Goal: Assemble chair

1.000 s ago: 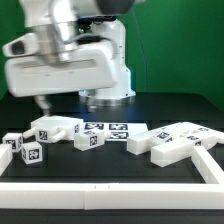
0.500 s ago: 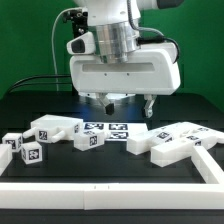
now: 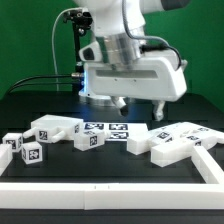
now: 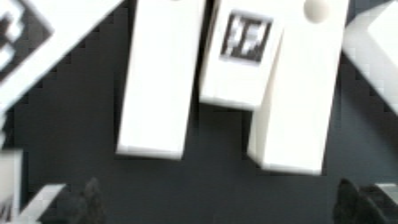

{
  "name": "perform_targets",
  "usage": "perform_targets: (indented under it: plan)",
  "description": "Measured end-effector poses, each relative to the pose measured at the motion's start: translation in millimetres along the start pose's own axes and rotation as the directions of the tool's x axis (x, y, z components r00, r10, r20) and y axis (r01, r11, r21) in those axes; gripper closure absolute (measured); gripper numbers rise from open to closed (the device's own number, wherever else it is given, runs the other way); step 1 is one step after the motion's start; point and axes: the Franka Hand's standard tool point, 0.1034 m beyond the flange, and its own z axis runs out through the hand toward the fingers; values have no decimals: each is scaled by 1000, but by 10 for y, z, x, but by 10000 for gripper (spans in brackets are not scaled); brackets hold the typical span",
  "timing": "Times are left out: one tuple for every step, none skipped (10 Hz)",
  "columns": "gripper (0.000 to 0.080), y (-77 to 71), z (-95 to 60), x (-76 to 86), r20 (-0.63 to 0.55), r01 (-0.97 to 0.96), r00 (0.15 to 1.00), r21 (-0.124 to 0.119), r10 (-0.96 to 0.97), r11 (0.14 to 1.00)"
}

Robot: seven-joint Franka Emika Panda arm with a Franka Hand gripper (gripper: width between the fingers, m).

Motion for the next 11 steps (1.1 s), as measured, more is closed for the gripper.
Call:
perform_targets:
  plan:
    - [150,-60,111,-135,-5,-3,1000,-6,3,1000]
    - [150,-64,105,-143,-1,19,1000,-6,-19,1000]
    - [150,-53,104,-130,-2,16,1000,-6,-16,1000]
    - [150,-57,107,-137,-2,18,1000,-7,-18,1000]
    - [150,-55,119,-146,-1,12,1000,-6,-12,1000]
    - [150,-33,216,-219,11,-25,1000,-7,25,1000]
    - [150,-59,337,-316,24,-35,999,-21,36,999]
    - [150,-80,403,-352,33,-34,999,-25,35,999]
    - [150,-91,466,-381,35,-48,998,-25,48,999]
    - [150,-108,535,-442,45,-52,998,-35,54,998]
    - [150,-116,565,-454,48,-49,998,-38,51,998]
